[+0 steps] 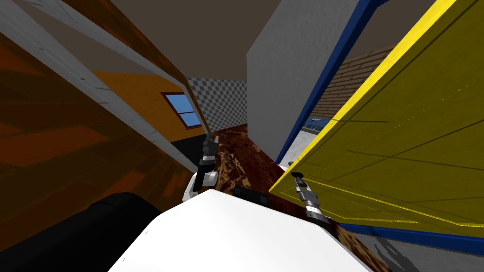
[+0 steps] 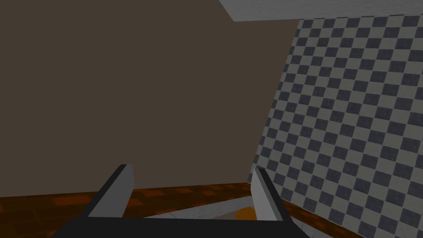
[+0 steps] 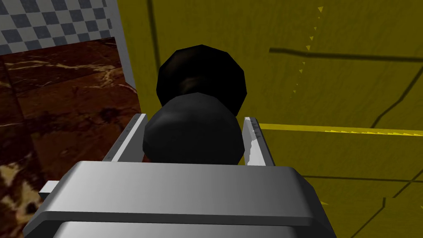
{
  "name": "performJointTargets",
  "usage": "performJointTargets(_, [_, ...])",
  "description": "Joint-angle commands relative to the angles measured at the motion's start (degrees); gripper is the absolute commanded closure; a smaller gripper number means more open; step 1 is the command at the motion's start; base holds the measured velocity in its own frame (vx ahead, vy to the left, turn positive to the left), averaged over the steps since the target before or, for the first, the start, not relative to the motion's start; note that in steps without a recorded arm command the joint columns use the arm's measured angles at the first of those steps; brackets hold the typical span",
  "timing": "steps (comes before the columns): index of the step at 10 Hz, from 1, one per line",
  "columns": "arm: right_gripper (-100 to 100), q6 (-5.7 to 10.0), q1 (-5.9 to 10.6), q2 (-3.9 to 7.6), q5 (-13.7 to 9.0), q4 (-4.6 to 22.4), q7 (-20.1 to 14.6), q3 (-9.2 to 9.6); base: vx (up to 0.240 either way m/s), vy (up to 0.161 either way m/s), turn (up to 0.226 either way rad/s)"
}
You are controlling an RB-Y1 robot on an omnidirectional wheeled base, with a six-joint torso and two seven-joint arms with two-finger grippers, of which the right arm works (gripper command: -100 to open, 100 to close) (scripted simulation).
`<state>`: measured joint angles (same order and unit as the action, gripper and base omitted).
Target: Pull the door open
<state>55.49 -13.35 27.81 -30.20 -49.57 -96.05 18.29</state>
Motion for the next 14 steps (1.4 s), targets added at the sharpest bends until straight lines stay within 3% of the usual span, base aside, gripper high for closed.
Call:
performJointTargets(1, [100,0.90,-0.36,0.47,0.3,0.2,-0.6,0.50,-0.132,-0.020,0.112])
performJointTargets(9, [100,6.25,-2.48,3.25,2.2,1.5,-4.3,3.43,-0.208,-0.054,0.126])
performJointTargets(10, [100,5.82,-2.07,2.92,2.1,1.7,-4.1,3.38,-0.096,-0.013,0.025])
performJointTargets(14, [100,9.07,-2.71,4.05,2.9,3.6,-6.0,4.83,-0.180,-0.044,0.143])
